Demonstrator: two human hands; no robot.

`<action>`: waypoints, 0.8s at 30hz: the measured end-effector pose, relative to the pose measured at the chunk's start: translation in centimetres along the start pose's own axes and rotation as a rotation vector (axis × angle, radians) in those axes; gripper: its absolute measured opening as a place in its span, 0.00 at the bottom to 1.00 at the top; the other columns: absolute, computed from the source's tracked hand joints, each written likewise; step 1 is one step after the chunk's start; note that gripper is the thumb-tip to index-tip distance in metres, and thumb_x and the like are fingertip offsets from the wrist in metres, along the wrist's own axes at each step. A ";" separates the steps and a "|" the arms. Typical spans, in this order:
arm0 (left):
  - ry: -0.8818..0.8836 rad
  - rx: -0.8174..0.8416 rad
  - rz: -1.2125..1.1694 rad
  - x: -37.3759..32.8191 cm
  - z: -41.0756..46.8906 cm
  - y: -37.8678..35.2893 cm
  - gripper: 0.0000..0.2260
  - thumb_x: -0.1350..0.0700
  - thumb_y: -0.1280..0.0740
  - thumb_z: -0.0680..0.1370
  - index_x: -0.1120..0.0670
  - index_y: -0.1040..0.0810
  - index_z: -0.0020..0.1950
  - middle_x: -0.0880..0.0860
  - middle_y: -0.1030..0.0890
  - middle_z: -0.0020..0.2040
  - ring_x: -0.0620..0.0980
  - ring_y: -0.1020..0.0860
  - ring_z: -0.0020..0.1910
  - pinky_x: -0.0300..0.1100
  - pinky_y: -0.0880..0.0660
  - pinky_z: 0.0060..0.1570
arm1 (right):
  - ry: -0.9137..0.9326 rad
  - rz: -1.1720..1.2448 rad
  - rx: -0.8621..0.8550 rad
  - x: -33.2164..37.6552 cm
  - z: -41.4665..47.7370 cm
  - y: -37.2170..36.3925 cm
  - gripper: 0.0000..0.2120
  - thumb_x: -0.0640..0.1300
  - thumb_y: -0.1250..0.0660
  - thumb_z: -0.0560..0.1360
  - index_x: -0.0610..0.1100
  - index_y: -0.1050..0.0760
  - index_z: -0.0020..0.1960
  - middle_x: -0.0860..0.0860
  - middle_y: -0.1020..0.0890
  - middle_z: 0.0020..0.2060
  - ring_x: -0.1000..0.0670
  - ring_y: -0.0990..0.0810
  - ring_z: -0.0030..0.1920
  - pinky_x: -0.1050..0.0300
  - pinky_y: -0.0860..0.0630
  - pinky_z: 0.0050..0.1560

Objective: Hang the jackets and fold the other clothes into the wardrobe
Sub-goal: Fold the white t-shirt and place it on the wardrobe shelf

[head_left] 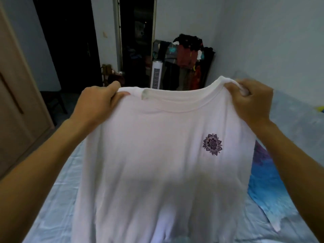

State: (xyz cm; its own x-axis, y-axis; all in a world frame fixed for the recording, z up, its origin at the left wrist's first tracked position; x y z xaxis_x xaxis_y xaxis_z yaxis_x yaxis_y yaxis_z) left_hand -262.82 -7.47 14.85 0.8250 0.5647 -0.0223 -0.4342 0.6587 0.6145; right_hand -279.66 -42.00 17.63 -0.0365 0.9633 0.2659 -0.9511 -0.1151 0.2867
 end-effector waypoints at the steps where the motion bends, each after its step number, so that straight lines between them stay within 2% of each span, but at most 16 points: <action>1: -0.024 0.042 0.020 0.6 0.3 -1.5 0.20 0.44 0.49 0.78 0.59 0.30 0.42 0.60 0.26 0.27 0.60 0.26 0.26 0.42 0.38 0.30 | -0.007 -0.006 0.042 -1.2 -0.4 -1.5 0.14 0.54 0.31 0.74 0.43 0.17 0.45 0.46 0.18 0.34 0.53 0.26 0.35 0.60 0.34 0.37; 3: -0.035 0.137 0.033 1.9 0.7 -5.2 0.20 0.44 0.48 0.78 0.59 0.29 0.42 0.60 0.25 0.28 0.60 0.25 0.27 0.42 0.39 0.32 | -0.026 -0.028 0.127 -4.1 -1.5 -4.9 0.16 0.55 0.31 0.74 0.42 0.17 0.43 0.48 0.21 0.30 0.54 0.28 0.33 0.62 0.37 0.36; 5: -0.004 0.242 0.032 4.0 1.1 -10.2 0.22 0.42 0.46 0.78 0.59 0.26 0.43 0.62 0.22 0.32 0.61 0.23 0.30 0.43 0.38 0.33 | -0.048 -0.054 0.233 -7.8 -3.1 -9.3 0.17 0.57 0.33 0.74 0.43 0.17 0.42 0.49 0.20 0.32 0.52 0.27 0.32 0.60 0.37 0.35; 7: 0.017 0.357 0.044 6.4 1.1 -16.3 0.25 0.38 0.51 0.77 0.57 0.27 0.42 0.61 0.21 0.32 0.60 0.23 0.31 0.45 0.34 0.31 | -0.082 -0.084 0.343 -12.0 -5.1 -14.7 0.21 0.59 0.36 0.75 0.42 0.19 0.39 0.47 0.20 0.31 0.47 0.25 0.31 0.56 0.33 0.32; 12: 0.103 0.605 0.051 13.0 -1.0 -35.1 0.26 0.35 0.53 0.75 0.56 0.30 0.37 0.60 0.23 0.28 0.61 0.24 0.28 0.43 0.37 0.29 | -0.202 -0.170 0.580 -22.8 -12.0 -30.4 0.25 0.62 0.41 0.73 0.42 0.21 0.36 0.47 0.20 0.31 0.45 0.23 0.33 0.52 0.28 0.32; 15: 0.109 0.705 0.045 16.5 -3.5 -46.6 0.30 0.33 0.52 0.75 0.58 0.29 0.38 0.60 0.26 0.26 0.60 0.26 0.25 0.43 0.36 0.27 | -0.244 -0.269 0.747 -28.9 -17.4 -40.2 0.25 0.64 0.43 0.74 0.44 0.23 0.36 0.49 0.21 0.32 0.45 0.22 0.36 0.53 0.29 0.33; 17: 0.164 0.772 0.052 18.9 -5.5 -53.8 0.28 0.35 0.49 0.76 0.59 0.28 0.42 0.61 0.24 0.30 0.61 0.24 0.30 0.46 0.33 0.30 | -0.248 -0.338 0.844 -32.6 -21.2 -46.3 0.23 0.63 0.41 0.75 0.45 0.24 0.37 0.47 0.19 0.36 0.43 0.20 0.39 0.55 0.32 0.34; 21: 0.278 0.885 0.123 23.1 -10.4 -66.7 0.21 0.40 0.46 0.78 0.58 0.27 0.49 0.65 0.22 0.38 0.64 0.22 0.39 0.51 0.31 0.39 | -0.207 -0.388 0.921 -38.8 -28.9 -57.0 0.21 0.60 0.40 0.77 0.45 0.30 0.35 0.44 0.20 0.36 0.41 0.20 0.39 0.57 0.38 0.33; 24: 0.326 0.927 0.220 25.9 -13.7 -73.8 0.21 0.41 0.44 0.78 0.58 0.26 0.48 0.68 0.23 0.40 0.67 0.23 0.41 0.51 0.33 0.38 | -0.171 -0.366 0.950 -42.3 -34.2 -63.8 0.23 0.60 0.42 0.77 0.42 0.25 0.39 0.42 0.21 0.38 0.41 0.21 0.38 0.56 0.39 0.32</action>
State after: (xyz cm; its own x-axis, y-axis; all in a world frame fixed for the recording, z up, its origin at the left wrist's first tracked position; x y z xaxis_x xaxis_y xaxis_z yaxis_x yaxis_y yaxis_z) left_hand -214.38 -34.64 -41.89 0.5607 0.8272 0.0362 0.0022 -0.0453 0.9990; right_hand -227.92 -67.10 -43.42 0.3211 0.9392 0.1217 -0.2574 -0.0371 0.9656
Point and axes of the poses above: each hand's wrist, its own z-axis towards the middle knuckle, its own y-axis out of the back of the hand, x = y × z, the point moved 2 cm from there along z, towards the middle knuckle
